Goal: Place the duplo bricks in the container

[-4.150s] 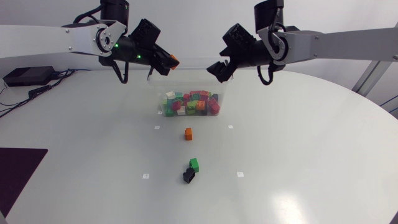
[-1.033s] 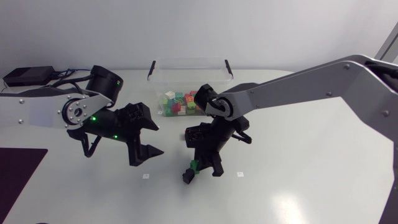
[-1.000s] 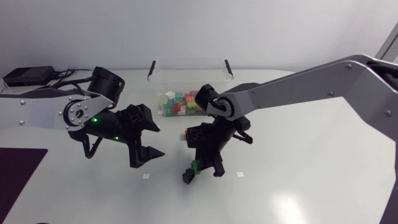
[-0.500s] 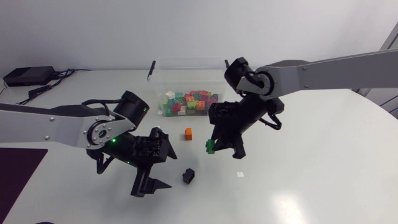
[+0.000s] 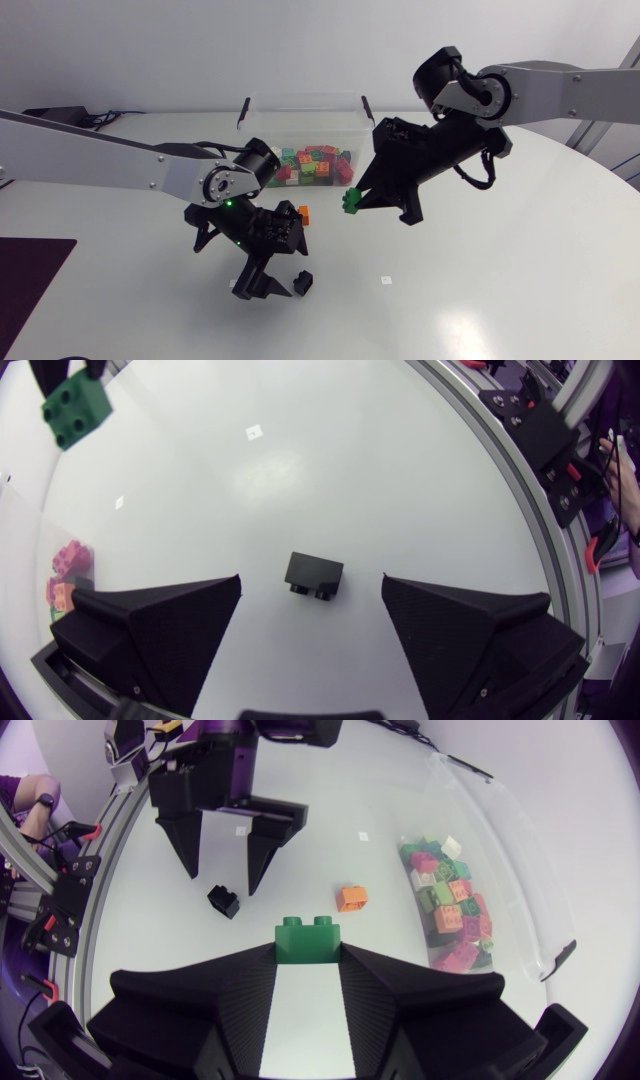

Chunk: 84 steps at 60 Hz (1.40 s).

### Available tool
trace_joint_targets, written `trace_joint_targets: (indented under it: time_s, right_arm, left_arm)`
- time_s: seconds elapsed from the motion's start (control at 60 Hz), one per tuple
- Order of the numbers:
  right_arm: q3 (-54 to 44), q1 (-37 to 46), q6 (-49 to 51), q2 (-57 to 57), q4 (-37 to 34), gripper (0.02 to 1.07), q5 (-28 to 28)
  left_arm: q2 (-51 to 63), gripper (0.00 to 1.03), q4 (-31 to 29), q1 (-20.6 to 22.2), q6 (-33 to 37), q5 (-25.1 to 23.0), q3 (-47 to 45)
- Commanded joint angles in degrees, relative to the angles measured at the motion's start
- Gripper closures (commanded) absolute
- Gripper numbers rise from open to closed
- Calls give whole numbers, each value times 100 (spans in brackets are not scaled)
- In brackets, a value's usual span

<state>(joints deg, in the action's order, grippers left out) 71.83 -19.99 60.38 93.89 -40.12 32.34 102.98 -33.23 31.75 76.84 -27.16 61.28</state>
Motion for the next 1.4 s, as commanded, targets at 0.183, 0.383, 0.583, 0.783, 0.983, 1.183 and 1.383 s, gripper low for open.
trace_joint_targets:
  time_s: [0.183,0.383,0.583,0.783,0.983,1.183,1.383]
  right_arm:
    - [516,408,-545,-169,268,90,510]
    - [727,566,-721,-169,338,90,774]
    - [982,672,-844,-143,338,90,897]
    - [1210,716,-1485,42,997,90,897]
    - [1386,742,-2364,429,2052,90,704]
    - [1746,707,-2883,1000,2614,90,537]
    - [2203,575,-3164,1677,2948,90,176]
  left_arm:
    - [583,7,-254,271,481,-70,306]
    - [899,20,-491,253,560,-70,649]
    - [1110,57,-799,218,675,-62,930]
    - [1207,79,-869,235,675,-62,965]
    - [952,80,-1062,130,675,-35,825]
    - [442,80,-1370,-178,604,-44,798]
    - [-59,80,-1344,-512,411,-264,816]
